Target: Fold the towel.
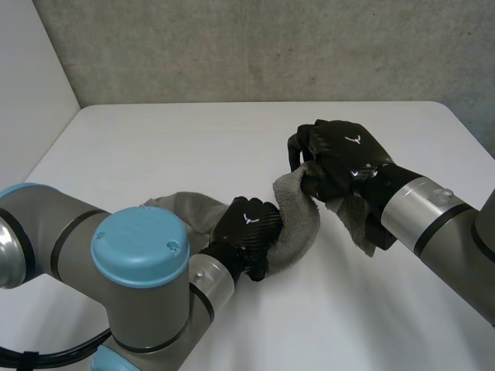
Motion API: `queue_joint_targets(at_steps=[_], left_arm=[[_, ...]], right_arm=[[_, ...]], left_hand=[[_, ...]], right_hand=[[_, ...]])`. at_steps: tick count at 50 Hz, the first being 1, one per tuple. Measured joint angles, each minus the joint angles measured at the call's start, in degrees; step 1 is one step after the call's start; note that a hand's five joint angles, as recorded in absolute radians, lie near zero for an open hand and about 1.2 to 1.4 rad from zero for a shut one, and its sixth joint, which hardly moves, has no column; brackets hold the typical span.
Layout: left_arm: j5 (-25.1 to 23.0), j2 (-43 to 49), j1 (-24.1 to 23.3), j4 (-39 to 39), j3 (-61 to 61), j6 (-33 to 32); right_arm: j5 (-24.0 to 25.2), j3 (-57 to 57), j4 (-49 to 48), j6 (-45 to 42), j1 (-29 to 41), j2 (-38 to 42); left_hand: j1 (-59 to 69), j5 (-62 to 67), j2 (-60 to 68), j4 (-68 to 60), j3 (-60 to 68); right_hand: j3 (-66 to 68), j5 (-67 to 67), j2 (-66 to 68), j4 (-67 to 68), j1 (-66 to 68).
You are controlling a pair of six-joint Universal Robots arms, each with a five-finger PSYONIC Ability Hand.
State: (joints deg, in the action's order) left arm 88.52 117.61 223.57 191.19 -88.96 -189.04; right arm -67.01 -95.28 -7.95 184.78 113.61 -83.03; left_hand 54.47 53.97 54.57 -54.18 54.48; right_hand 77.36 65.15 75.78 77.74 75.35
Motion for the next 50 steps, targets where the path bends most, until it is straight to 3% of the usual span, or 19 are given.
queue_joint_targets(at_steps=[3, 6, 11, 23, 29, 36, 42, 50], left_arm=[[0.8, -0.1, -0.2, 0.0, -0.3, -0.4], [3.2, -0.2, -0.9, -0.2, -1.2, -1.9], [5.6, -0.4, -1.6, -0.3, -2.0, -3.3], [6.1, -0.8, -0.8, -0.3, -1.7, -3.4], [6.2, -2.2, 1.2, -0.4, -1.3, -3.4], [5.8, -5.3, 5.7, -0.5, -0.6, -3.8], [4.6, -6.9, 11.6, -0.8, 0.0, -4.0], [-2.8, -6.7, 19.6, -1.7, -0.1, -4.4]], right_arm=[[-0.7, 0.4, 0.2, -0.4, 0.2, 0.3], [-3.0, 1.6, 0.7, -1.8, 0.9, 1.3], [-5.2, 2.6, 1.3, -3.1, 1.9, 2.7], [-5.4, 3.1, 1.4, -3.6, 4.7, 5.5], [-5.4, 3.9, 1.4, -5.0, 4.2, 4.9], [-5.5, 5.0, 2.5, -8.9, 2.2, 3.4], [-5.3, 4.7, 4.1, -11.4, -1.0, 1.9], [-4.8, 1.6, 4.5, -13.7, -5.8, 1.5]], left_hand=[[2.8, 3.1, 2.9, -3.0, 3.1], [16.8, 17.9, 17.7, -18.3, 18.0], [17.5, 20.2, 19.7, -19.9, 20.2], [18.8, 19.8, 19.2, -19.3, 19.5], [2.1, 3.1, 2.0, -2.7, 2.0], [-13.5, -13.7, -13.4, 13.1, -13.8], [-13.7, -14.2, -13.9, 13.2, -14.2], [-13.4, -13.2, -13.4, 13.1, -13.6]], right_hand=[[0.0, 0.0, 0.0, 0.0, 0.5], [0.1, 0.0, 0.0, 0.0, 1.1], [0.1, 0.0, 0.0, 0.0, 1.1], [0.1, 0.1, 0.0, 0.0, 1.1], [0.1, 0.1, 0.0, 0.0, 1.1], [0.1, 0.1, 0.0, 0.0, 1.1], [0.1, 0.1, 0.0, 0.0, 1.1], [0.1, 0.1, 0.0, 0.0, 1.1]])
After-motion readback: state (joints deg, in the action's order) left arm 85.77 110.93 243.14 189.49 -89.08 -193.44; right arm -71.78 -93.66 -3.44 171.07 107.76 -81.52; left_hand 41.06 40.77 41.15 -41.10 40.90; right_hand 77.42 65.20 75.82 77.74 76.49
